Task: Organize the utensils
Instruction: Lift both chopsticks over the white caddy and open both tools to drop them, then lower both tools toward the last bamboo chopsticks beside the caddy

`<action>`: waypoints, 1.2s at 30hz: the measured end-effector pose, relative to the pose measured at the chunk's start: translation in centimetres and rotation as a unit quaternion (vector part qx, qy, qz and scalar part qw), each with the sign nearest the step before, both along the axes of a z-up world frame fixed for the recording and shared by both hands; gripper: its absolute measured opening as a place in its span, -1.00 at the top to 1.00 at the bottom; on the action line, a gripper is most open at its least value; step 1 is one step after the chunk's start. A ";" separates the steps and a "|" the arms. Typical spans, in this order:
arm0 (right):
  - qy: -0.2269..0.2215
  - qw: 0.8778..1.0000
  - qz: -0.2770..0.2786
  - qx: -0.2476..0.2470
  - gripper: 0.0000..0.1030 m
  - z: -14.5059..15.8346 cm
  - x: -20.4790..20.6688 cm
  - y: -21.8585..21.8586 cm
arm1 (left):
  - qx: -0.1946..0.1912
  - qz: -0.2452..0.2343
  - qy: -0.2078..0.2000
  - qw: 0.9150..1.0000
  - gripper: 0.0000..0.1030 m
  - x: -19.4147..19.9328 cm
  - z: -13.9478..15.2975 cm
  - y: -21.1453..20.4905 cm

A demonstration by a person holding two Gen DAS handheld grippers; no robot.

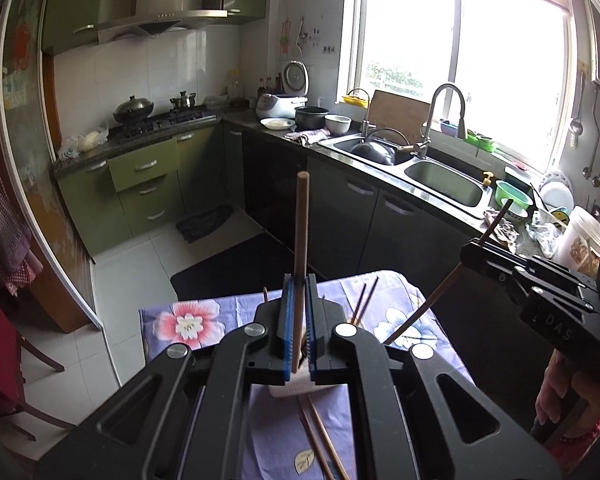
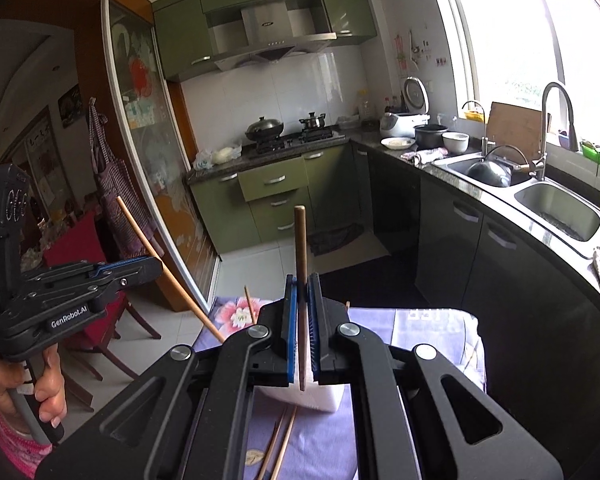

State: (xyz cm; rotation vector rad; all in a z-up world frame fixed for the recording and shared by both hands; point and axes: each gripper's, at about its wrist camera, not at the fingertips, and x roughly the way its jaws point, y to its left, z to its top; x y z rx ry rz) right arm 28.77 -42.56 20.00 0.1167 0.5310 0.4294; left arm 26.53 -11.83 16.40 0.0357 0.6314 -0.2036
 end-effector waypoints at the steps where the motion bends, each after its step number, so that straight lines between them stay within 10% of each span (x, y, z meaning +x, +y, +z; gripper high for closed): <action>1: -0.004 1.000 -0.005 -0.001 0.88 0.1 0.7 0.1 | 0.004 0.004 -0.004 1.000 0.90 0.4 0.1 -0.2; 20: 0.074 0.997 0.009 -0.037 0.88 -8.5 7.0 3.4 | 0.024 0.028 0.014 0.999 0.92 3.8 -4.4 1.0; 36: 0.044 0.996 0.016 -0.077 0.49 -8.7 -0.9 3.4 | 0.019 0.003 0.091 0.996 0.91 -3.6 -9.9 1.1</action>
